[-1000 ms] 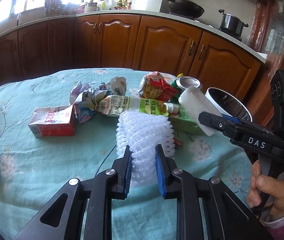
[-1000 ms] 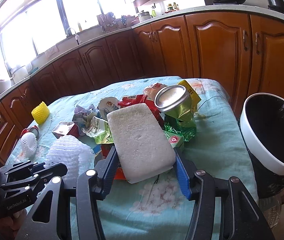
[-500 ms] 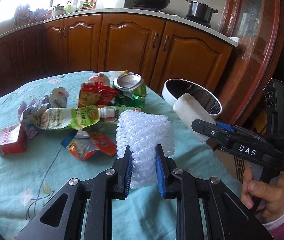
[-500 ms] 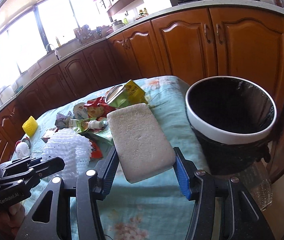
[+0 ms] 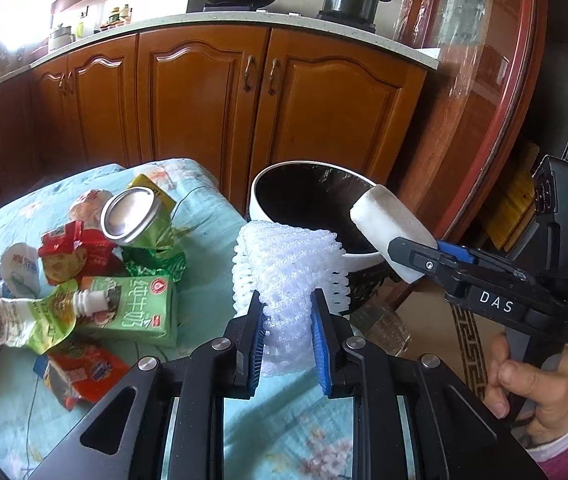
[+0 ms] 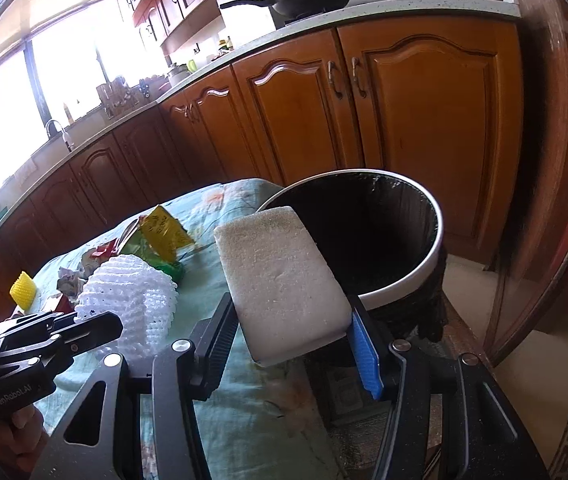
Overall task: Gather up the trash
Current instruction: 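Carry both items over the bin and open both tools to drop them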
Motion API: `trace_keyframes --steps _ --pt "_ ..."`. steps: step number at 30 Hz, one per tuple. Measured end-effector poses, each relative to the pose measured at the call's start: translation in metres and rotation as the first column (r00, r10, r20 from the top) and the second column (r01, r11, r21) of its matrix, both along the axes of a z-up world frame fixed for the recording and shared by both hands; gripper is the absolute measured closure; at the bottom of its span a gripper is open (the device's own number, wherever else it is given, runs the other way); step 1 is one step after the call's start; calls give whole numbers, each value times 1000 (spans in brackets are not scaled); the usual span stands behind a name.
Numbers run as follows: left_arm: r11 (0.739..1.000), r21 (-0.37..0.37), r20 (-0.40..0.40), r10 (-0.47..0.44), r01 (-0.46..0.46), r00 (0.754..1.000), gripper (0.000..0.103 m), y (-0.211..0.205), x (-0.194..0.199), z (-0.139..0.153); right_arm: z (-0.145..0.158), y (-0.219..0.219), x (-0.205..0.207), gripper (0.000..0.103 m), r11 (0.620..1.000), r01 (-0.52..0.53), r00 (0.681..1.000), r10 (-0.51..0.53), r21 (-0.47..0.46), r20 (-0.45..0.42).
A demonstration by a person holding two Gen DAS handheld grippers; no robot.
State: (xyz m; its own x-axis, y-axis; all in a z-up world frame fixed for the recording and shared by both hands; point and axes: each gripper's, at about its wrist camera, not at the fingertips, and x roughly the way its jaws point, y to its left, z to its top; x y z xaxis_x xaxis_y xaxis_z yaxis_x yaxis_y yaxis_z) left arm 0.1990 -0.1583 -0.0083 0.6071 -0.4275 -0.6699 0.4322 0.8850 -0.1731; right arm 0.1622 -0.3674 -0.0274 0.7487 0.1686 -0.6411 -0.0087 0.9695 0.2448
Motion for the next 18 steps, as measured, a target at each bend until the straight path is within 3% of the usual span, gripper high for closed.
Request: trace_keyframes --steps 18 --pt "999 29 -85 -15 18 996 82 -78 114 -5 -3 -44 61 48 996 40 997 -44 -76 -62"
